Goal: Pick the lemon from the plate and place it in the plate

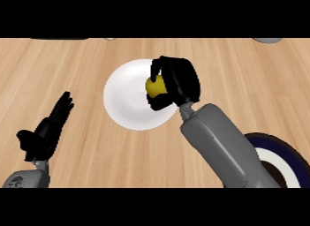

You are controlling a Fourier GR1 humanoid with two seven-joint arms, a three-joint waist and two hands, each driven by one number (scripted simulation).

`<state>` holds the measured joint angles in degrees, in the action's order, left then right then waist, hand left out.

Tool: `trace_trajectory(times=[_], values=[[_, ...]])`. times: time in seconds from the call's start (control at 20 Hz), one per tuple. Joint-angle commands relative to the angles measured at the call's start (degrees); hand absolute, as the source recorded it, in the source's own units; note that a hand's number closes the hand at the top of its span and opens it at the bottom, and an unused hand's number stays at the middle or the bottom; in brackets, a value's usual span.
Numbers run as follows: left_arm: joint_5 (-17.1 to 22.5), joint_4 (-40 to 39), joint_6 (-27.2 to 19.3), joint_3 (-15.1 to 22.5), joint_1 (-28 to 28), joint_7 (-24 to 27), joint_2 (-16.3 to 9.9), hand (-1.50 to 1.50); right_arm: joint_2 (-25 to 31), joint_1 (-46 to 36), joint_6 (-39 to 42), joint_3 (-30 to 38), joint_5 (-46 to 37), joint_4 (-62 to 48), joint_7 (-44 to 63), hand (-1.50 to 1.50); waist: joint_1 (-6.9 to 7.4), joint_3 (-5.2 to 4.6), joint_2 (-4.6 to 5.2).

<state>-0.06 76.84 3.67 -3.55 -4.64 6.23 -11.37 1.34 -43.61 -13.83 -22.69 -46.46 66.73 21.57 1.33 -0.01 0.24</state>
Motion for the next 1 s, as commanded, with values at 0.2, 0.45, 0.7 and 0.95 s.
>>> trace_trajectory(times=[0.2, 0.45, 0.7, 0.95], values=[[-2.5, 0.2, -1.2, 2.1, -0.1, 2.0, 2.1, 0.0, -1.3, -10.4, -15.5, -5.3, 12.8, -16.3, 3.0, 1.5, 2.05, 0.0, 0.5], [0.2, 1.9, 1.7, 0.0, -2.0, -2.1, -0.8, 0.0, -1.3, -13.8, -23.7, -9.6, 19.9, -26.1, 4.6, -1.5, 3.34, 0.01, 0.68], [-1.5, -3.8, -0.2, 0.1, -4.1, 1.3, 1.1, 0.0, -1.3, -12.1, -27.0, -12.1, 29.8, -27.6, 1.3, -1.5, 2.25, 0.0, 0.7], [-0.4, 0.5, 1.2, 0.3, -1.2, -0.5, 0.5, 0.0, -1.3, -14.2, -33.9, -6.2, 36.5, -24.7, -4.1, -1.5, 2.35, 0.08, 0.53]])
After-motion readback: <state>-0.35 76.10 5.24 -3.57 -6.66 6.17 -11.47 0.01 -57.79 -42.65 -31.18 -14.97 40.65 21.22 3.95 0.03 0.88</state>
